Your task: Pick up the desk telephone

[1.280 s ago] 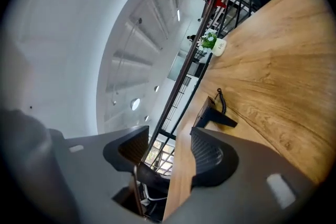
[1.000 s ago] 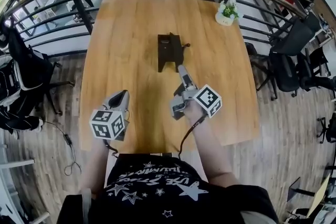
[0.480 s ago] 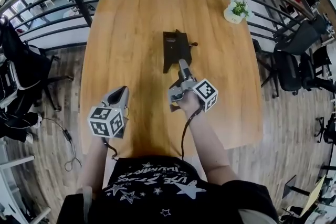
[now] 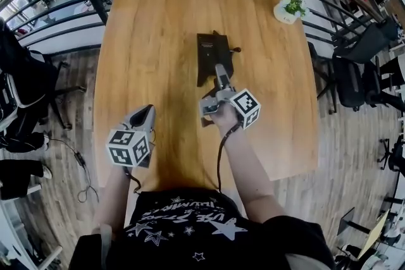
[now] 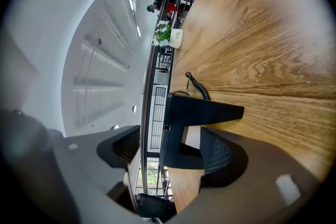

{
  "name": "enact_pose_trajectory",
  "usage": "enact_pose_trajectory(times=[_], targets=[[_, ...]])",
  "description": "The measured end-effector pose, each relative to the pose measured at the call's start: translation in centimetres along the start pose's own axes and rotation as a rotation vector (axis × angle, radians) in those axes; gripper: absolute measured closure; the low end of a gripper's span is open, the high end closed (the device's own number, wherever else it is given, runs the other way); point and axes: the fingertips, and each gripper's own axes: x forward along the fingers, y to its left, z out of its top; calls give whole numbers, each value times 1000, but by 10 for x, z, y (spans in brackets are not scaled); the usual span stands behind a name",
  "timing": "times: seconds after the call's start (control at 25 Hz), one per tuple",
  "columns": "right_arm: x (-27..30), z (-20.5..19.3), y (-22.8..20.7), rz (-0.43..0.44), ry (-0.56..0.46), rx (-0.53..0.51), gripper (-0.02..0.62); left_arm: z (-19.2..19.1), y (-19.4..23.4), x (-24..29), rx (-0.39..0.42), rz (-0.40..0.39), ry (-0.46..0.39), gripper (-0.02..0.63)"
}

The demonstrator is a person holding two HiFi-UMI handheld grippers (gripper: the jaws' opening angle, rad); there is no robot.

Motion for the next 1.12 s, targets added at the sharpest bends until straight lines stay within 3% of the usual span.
enact_pose_trajectory(times=[0.84, 1.0, 1.12], targets=[[38, 10, -13, -80, -79, 57, 262, -8, 15, 2, -20, 37, 15, 604], [38, 9, -21, -137, -111, 70, 344, -8, 15, 1, -25, 38, 15, 604], [41, 9, -26, -174, -110, 48, 356, -9, 14, 2, -28, 40, 15, 604]])
